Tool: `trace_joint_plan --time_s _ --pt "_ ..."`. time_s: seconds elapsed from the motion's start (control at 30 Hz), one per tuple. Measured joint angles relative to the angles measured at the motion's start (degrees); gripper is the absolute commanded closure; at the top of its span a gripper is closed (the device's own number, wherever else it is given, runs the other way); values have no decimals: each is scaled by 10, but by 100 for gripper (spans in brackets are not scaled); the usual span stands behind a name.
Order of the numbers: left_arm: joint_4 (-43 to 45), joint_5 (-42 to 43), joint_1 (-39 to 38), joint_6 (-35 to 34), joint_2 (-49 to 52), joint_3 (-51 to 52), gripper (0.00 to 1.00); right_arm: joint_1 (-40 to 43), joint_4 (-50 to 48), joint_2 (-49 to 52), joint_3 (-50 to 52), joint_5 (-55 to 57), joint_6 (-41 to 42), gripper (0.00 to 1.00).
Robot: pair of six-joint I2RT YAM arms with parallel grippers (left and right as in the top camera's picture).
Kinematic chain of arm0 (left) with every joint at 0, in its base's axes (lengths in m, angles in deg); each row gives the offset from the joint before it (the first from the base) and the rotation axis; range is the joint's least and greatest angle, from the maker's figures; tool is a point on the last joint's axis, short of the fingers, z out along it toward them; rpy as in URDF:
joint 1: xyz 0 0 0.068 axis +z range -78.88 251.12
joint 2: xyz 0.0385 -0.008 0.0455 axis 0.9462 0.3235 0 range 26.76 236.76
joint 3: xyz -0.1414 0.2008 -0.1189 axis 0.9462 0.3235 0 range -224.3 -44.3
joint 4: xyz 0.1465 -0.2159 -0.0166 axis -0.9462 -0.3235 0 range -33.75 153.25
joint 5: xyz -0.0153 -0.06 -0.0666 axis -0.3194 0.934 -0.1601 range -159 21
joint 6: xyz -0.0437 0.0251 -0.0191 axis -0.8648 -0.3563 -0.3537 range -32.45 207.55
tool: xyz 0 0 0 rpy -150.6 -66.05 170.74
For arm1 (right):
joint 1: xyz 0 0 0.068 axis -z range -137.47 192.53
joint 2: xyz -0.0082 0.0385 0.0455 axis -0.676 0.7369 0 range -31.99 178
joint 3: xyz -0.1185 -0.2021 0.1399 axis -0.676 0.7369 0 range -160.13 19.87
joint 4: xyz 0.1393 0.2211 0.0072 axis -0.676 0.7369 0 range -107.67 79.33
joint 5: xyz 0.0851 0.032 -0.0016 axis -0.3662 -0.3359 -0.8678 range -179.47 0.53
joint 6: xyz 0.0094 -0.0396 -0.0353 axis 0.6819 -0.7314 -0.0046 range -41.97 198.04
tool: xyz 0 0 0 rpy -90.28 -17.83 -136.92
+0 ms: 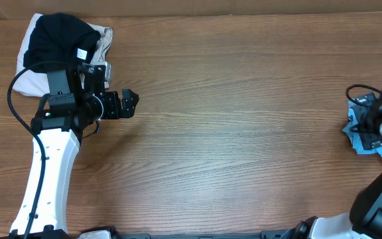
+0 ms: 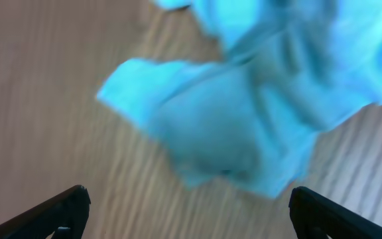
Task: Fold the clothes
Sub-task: 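Reach the right gripper to the light-blue T-shirt at the right edge and grasp it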
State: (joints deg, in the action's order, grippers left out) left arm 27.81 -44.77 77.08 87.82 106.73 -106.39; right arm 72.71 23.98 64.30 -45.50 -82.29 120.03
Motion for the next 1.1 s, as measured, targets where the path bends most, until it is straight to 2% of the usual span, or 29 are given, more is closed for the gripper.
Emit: trace_joint_plan --time_s 0.2,0.3,0.37,0.4,0.5,0.57,0.67,0.83,0.97,1.1 --pt "3 0 0 0 0 0 0 28 4 56 0 26 -9 0" --pt "4 0 -2 1 0 0 0 31 -4 81 5 33 -13 9" --pt "6 0 -4 2 0 0 0 31 -9 88 8 36 -14 31" --pt "6 1 -5 2 0 0 0 31 -13 91 9 36 -13 39" --pt "7 2 -5 2 0 0 0 31 -21 93 10 36 -23 51" --pt "9 2 -5 2 0 0 1 31 -31 93 10 30 -47 66" --pt "12 2 -5 2 0 0 3 30 -46 93 11 10 -78 96" --pt "16 2 -5 2 0 0 7 17 -56 93 11 -23 -119 96" --pt "16 2 -5 1 0 0 16 -8 -56 93 11 -30 -137 96" --pt "34 2 -5 2 0 0 17 -49 -62 93 10 -64 -158 96"
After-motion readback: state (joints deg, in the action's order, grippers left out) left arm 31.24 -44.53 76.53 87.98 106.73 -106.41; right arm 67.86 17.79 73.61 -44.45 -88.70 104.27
